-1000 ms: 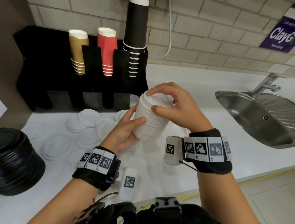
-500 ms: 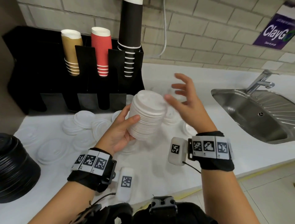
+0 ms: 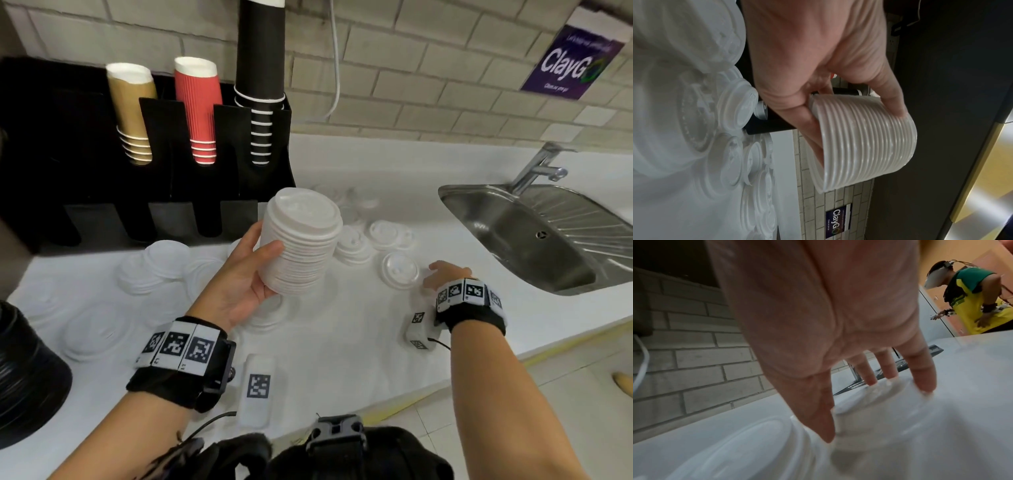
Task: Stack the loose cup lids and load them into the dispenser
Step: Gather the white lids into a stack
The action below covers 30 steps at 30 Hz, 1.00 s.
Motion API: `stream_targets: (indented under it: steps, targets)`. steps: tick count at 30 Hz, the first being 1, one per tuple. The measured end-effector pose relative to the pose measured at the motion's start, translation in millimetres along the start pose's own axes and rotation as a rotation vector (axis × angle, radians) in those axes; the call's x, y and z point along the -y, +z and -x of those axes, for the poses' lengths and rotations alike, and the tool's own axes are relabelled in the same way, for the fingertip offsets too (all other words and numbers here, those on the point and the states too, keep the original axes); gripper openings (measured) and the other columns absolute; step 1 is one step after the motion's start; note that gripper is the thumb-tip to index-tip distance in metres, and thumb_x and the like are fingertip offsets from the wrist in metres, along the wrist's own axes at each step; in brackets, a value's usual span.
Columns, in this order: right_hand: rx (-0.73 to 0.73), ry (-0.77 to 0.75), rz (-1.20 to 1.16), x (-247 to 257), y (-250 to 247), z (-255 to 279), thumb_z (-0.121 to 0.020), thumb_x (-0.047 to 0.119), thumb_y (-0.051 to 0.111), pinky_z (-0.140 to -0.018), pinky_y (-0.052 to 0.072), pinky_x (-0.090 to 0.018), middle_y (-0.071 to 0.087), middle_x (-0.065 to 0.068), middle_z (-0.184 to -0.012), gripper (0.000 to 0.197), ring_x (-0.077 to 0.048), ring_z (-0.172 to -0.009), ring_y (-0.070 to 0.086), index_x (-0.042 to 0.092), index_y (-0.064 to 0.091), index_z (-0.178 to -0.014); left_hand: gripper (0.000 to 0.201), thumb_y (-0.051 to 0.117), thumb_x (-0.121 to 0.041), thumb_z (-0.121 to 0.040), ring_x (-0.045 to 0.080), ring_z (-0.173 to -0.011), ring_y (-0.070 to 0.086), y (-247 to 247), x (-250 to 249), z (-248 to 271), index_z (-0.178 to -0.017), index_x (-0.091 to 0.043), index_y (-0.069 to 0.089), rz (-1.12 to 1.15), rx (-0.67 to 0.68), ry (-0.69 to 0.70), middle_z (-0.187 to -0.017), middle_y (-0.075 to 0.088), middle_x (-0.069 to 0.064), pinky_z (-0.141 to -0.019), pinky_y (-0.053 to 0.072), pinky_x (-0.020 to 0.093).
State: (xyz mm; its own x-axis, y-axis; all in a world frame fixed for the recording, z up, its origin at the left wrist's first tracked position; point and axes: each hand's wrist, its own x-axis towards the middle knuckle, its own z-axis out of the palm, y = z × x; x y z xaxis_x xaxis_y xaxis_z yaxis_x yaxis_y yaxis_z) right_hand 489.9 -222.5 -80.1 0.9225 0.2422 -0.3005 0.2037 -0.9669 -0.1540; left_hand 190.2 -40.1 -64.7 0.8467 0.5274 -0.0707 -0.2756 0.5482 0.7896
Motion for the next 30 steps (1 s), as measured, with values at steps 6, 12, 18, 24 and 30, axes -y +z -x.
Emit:
stream_targets:
  steps: [6,12,18,24,30]
  targets:
    - [-0.001,-0.076,0.044,-9.8,-0.7,2.8,-0.089,0.024,0.059,-0.106,0.039,-0.048,0.047,-0.019,-0.137,0.056,-0.041,-0.123,0.048,0.034,0.041,-0.141,0.119,0.098,-0.044,-0.036,0.027,-0.119,0.061,-0.5,-1.2,2.0,-0.142,-0.027,0.045,0.002,0.017,-0.003,-0.128,0.063,0.006,-0.078,0.06,0.04]
    - [-0.024,-0.045,-0.063,8.2,-19.2,33.0,-0.095,0.043,0.051,-0.107,0.031,-0.048,0.034,-0.022,-0.142,0.059,-0.042,-0.129,0.038,0.034,0.026,-0.148,0.116,0.096,-0.051,-0.039,0.026,-0.119,0.061,-3.3,-0.9,3.6,-0.141,-0.03,0.046,-0.003,0.031,0.011,-0.13,0.062,0.004,-0.079,0.06,0.04]
    - [0.039,-0.772,-0.836,48.9,-31.8,118.1,-0.082,0.046,0.063,-0.081,0.045,-0.013,0.058,0.001,-0.118,0.045,-0.015,-0.109,0.057,0.041,0.045,-0.123,0.11,0.097,-0.049,-0.037,0.021,-0.113,0.063,-0.4,2.1,3.5,-0.136,-0.032,0.051,-0.009,0.05,-0.001,-0.126,0.064,0.001,-0.072,0.06,0.036]
    - [0.018,-1.066,-1.004,82.5,-32.7,165.3,-0.079,0.051,0.059,-0.089,0.047,-0.03,0.062,0.002,-0.12,0.039,-0.015,-0.11,0.057,0.04,0.059,-0.116,0.106,0.096,-0.054,-0.033,0.017,-0.109,0.066,2.4,4.4,6.6,-0.129,-0.039,0.054,-0.055,0.052,-0.02,-0.122,0.068,-0.004,-0.072,0.059,0.036]
    - [0.001,-1.076,-0.86,90.8,-25.8,173.5,-0.081,0.051,0.06,-0.091,0.043,-0.031,0.062,0.011,-0.12,0.035,-0.006,-0.116,0.054,0.033,0.068,-0.109,0.095,0.095,-0.054,-0.038,0.018,-0.109,0.067,3.6,5.0,11.8,-0.125,-0.04,0.058,-0.105,0.086,-0.035,-0.12,0.068,-0.004,-0.075,0.059,0.036]
